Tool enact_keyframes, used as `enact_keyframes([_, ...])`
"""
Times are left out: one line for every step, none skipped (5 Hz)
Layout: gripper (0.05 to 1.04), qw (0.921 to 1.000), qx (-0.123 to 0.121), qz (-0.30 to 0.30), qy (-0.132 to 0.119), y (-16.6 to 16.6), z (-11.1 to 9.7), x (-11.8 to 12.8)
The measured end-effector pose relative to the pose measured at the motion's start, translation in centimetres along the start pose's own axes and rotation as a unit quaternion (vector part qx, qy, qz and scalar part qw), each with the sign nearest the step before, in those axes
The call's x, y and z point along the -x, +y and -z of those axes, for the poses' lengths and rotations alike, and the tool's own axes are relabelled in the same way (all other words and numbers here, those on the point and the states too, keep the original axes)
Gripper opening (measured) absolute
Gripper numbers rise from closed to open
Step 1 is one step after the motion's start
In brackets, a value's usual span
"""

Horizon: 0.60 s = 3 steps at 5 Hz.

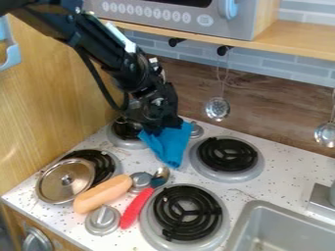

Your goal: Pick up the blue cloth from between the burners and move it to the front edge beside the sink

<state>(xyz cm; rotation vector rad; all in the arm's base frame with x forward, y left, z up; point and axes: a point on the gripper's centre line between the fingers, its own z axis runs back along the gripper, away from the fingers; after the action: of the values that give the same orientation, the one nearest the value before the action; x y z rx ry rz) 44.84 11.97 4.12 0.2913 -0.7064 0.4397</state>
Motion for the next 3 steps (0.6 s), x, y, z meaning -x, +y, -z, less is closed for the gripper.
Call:
enact_keyframes([0.082, 0.9998, 0.008, -0.006, -0.018, -0.1, -1.0, -1.2])
enact_keyframes([0.082, 0.9993, 0.017, -0.015, -0.031, 0.2, -2.6, -1.4])
enact_keyframes([0.082, 0.9979, 0.038, -0.029, -0.043, 0.4, -5.4, -1.8])
